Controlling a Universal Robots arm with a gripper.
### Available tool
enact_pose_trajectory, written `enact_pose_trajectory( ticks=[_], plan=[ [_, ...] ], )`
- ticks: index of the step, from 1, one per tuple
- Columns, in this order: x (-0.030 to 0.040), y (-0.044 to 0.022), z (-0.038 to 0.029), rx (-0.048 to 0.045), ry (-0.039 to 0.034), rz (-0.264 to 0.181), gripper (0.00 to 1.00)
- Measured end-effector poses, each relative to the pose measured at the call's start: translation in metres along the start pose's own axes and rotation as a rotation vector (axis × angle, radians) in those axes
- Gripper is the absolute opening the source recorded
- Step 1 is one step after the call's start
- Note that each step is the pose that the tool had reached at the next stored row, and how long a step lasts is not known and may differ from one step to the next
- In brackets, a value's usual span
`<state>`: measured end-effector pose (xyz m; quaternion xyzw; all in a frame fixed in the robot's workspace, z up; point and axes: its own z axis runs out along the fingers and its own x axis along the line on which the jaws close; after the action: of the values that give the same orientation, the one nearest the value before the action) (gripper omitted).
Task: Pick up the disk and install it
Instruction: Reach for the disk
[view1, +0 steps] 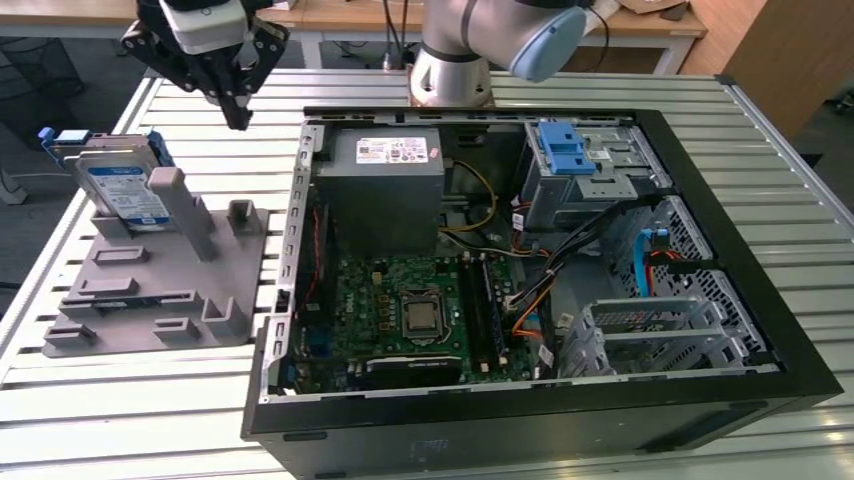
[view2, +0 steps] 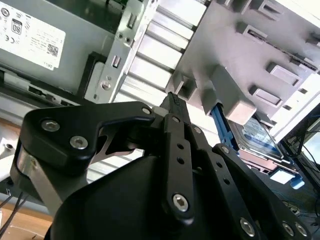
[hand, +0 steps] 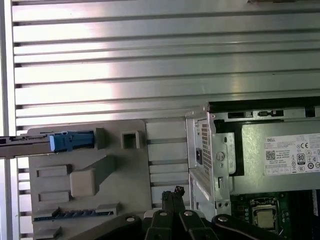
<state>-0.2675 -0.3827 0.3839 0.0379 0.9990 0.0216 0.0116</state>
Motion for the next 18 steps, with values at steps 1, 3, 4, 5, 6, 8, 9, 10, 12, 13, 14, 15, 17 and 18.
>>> enact_pose_trajectory(
  ticks=[1,3,4,5,6,8,9,10,12,13,14,15,17,18],
  plan=[
    [0.0037,0.0023,0.0005,0.0001,0.0001,0.000,0.11],
    [0.0098,0.0062,0.0013,0.0001,0.0002,0.000,0.11],
    [0.0130,0.0082,0.0019,0.0000,0.0001,0.000,0.11],
    [0.0165,0.0100,0.0023,-0.0001,0.0001,0.000,0.11],
    [0.0198,0.0117,0.0027,0.0001,0.0002,0.000,0.11],
    [0.0262,0.0153,0.0036,0.0000,0.0004,0.000,0.11],
    [0.0292,0.0170,0.0039,0.0001,0.0006,0.000,0.11],
    [0.0321,0.0187,0.0043,0.0000,0.0008,0.000,0.11],
    [0.0387,0.0221,0.0050,0.0001,0.0009,0.000,0.11],
    [0.0425,0.0237,0.0054,0.0001,0.0010,0.000,0.11],
    [0.0462,0.0252,0.0057,0.0002,0.0010,0.000,0.11],
    [0.0501,0.0265,0.0061,0.0000,0.0009,0.000,0.11],
    [0.0570,0.0288,0.0068,0.0001,0.0010,0.000,0.11],
    [0.0610,0.0297,0.0073,0.0000,0.0009,0.000,0.11]
  ],
)
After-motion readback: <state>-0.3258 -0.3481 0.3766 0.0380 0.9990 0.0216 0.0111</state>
